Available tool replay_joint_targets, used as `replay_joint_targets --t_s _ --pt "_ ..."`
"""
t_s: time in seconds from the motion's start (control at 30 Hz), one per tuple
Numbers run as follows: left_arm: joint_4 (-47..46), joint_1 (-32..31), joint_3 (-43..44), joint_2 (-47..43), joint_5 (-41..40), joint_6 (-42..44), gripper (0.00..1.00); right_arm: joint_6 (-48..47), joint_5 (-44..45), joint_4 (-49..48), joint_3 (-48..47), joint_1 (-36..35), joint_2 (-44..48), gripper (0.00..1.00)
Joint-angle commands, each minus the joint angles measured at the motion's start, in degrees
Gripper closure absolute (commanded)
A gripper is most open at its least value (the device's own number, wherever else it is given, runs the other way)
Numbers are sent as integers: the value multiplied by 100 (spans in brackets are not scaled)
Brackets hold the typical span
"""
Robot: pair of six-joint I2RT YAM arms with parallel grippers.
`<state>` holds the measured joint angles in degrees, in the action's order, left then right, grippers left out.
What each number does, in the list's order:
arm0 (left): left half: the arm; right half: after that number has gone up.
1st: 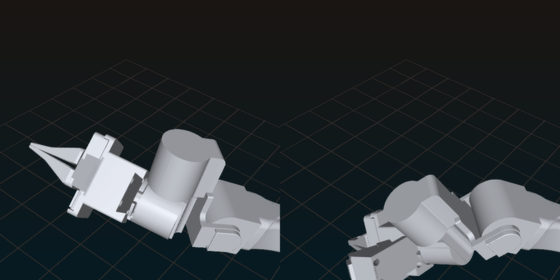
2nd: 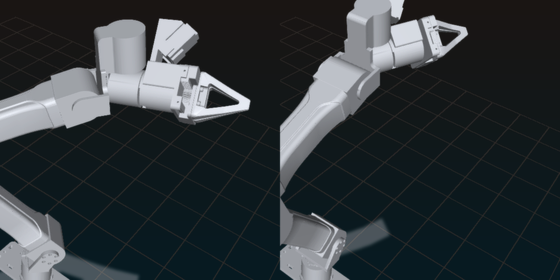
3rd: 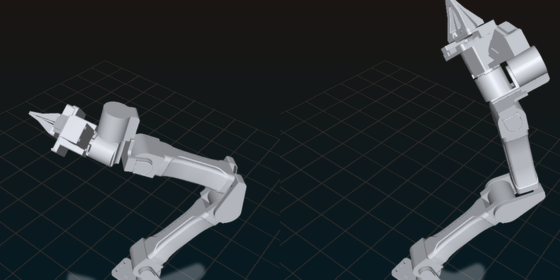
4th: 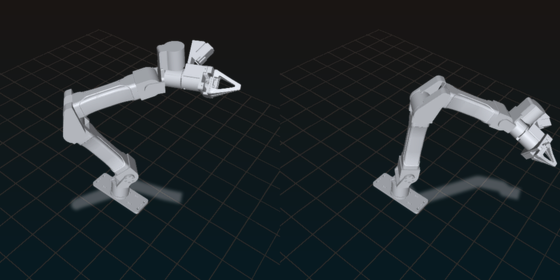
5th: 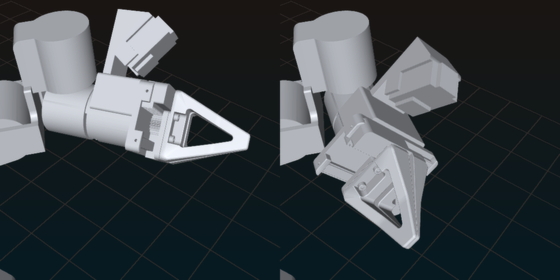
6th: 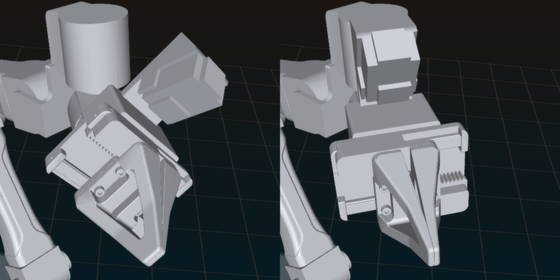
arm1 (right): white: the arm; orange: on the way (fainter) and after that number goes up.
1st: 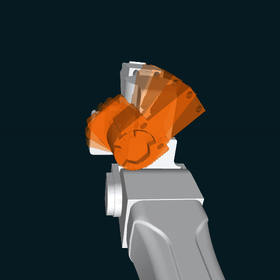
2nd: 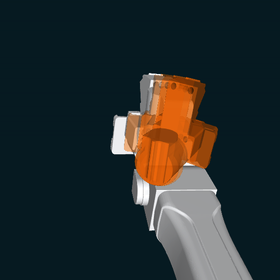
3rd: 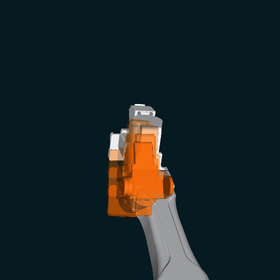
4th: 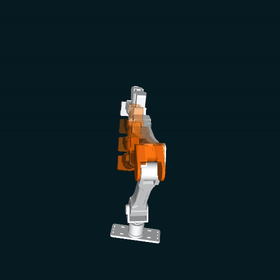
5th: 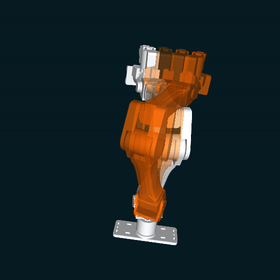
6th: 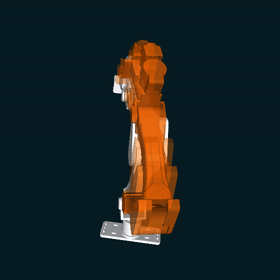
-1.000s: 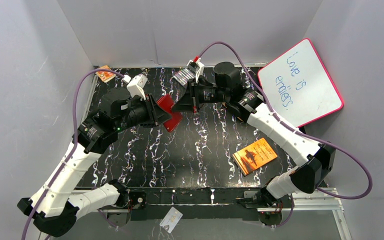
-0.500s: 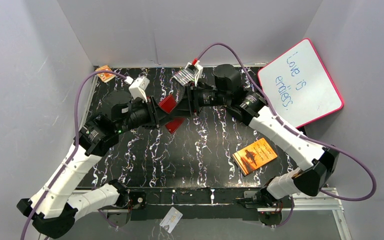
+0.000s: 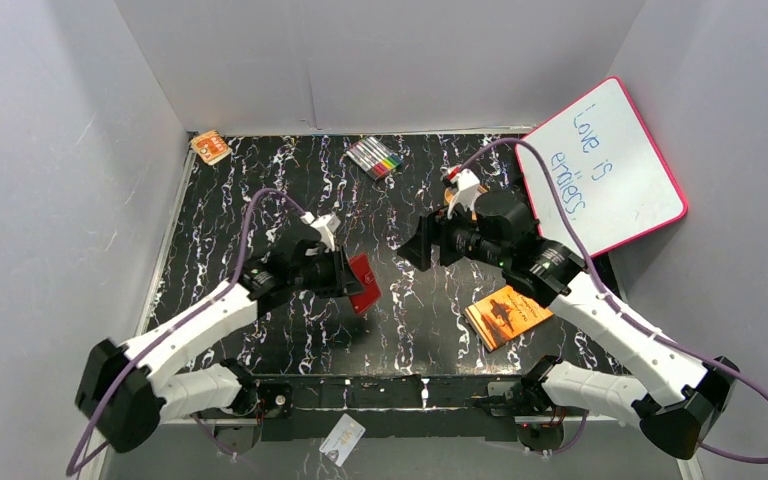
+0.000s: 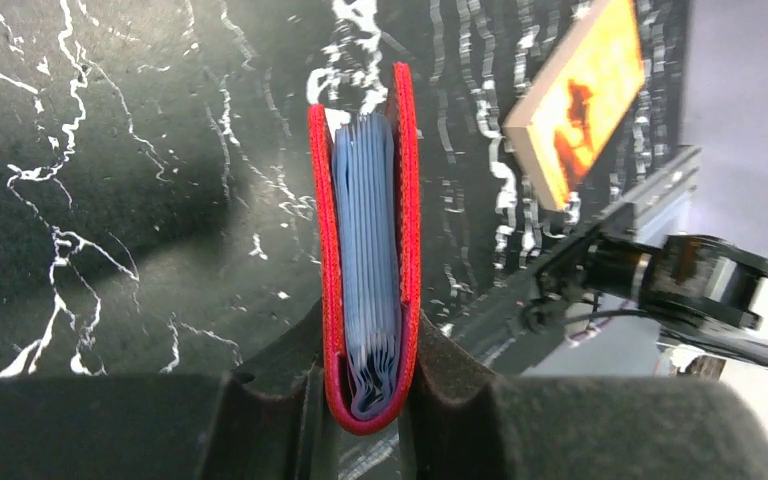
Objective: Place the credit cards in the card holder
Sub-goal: Place the card holder at the center of the board.
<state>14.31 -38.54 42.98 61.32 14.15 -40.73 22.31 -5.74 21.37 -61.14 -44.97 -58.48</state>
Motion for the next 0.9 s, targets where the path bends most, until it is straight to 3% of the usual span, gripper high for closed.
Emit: replay_joint_targets --t_s 0.0,0.27,0.37,0.53,0.63,0.73,0.87 --pt "-1010 74 -433 989 97 4 100 76 343 -265 391 14 302 19" --pt "-1720 197 -683 1913 324 -140 100 90 406 -172 586 14 494 19" --pt "-1581 237 -742 2058 181 -111 85 90 437 -167 599 15 518 19" --pt "-1041 253 -840 1953 -251 -115 44 90 541 -110 585 13 529 18" --pt "-523 251 -749 1618 -724 -128 28 102 762 -62 535 10 524 16" --pt "125 251 -555 1085 -1273 -175 18 202 1123 67 389 14 461 11" --pt "826 254 -311 179 -2031 -282 15 458 1811 389 154 15 301 6"
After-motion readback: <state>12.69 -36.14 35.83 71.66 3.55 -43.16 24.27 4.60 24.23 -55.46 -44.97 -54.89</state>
